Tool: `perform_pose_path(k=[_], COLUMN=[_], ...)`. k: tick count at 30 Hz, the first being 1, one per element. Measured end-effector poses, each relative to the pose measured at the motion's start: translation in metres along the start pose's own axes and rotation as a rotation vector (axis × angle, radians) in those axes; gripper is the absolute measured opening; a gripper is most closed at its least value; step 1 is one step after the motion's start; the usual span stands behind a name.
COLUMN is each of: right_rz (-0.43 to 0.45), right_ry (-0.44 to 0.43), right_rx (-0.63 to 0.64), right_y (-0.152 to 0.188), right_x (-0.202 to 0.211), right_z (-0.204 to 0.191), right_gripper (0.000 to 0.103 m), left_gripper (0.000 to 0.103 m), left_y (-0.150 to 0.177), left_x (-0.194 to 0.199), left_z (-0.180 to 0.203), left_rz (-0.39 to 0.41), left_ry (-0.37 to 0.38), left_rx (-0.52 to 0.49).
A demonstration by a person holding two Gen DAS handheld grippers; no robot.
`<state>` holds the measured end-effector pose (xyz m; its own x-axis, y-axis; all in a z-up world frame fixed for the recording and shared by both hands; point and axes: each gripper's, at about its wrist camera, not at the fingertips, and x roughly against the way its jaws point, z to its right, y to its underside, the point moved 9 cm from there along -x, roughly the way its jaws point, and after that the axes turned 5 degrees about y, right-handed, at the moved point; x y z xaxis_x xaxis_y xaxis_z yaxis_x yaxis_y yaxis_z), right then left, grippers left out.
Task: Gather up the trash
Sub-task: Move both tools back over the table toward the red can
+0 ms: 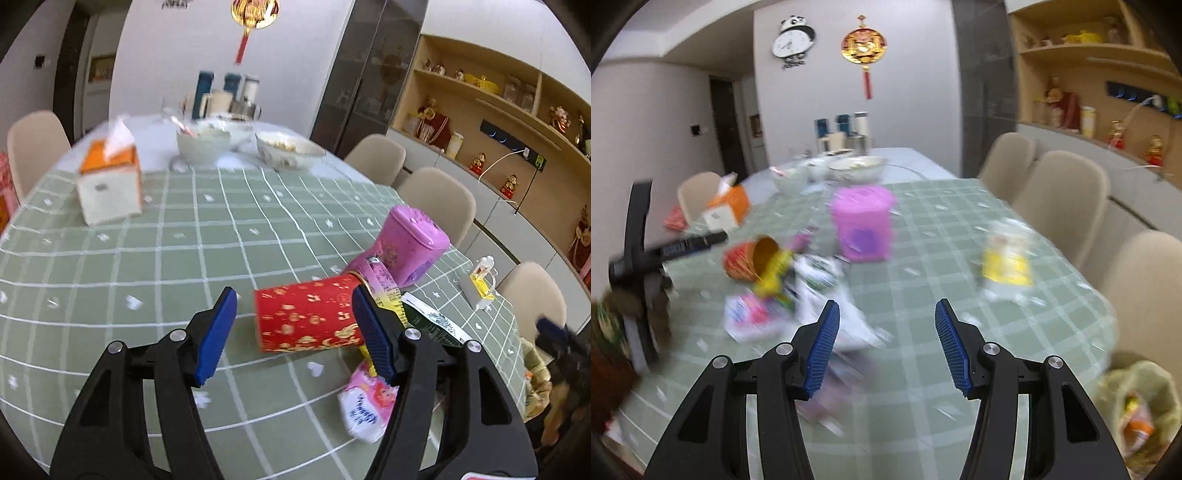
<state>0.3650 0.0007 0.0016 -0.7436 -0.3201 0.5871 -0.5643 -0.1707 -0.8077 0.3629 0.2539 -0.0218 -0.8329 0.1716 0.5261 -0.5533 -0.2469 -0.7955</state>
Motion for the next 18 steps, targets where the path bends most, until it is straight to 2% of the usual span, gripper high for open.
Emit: perform_pose_path(k=[3,6,9,12,14,17,18], right_rz=[-0.018,-0.043,-0.066,-0.133,-0.164,-0.153,-0.151], right_ry=[-0.061,-0.125,-0.153,-0.176,-0.186,-0.258,-0.279], right_rx=[0.027,0.054,0.098,0.114,0.127,0.157,0.17], right_y=[-0.024,-0.038,-0.042,-0.032,-0.023,-0.022,-0.022], right_x=[-0.035,-0.069,-0.094,-0.129,-0.142,-0.139,-0.135], right_z=[-0.046,-0.091,-0.123,-0.148,-0.158,-0.175,-0.18], right_gripper=[0.051,0.05,0.05,0.049,0.039,0.022,0.011], left_gripper=[0.062,0.062,0.063,0.063,0.063,0.063,0.063], left_y=[-0.008,-0.015,-0.019,-0.024,-0.027,-0.032,-0.033], left_x=[0.013,0.02,0.024,0.03,0.038,0.048,0.05], left_z=[-0.014,-0.034,-0.056,-0.076,-0.084,-0.091,-0.093], left_rz=[0.064,0.091,0.1,0.114,0.136,0.169,0.175], left_ry=[-0.033,-0.017,-0.048,-0.067,-0.06,-0.05,-0.047], left_rx=[-0.013,0.045,0.086,0.145,0.185,0.209,0.219])
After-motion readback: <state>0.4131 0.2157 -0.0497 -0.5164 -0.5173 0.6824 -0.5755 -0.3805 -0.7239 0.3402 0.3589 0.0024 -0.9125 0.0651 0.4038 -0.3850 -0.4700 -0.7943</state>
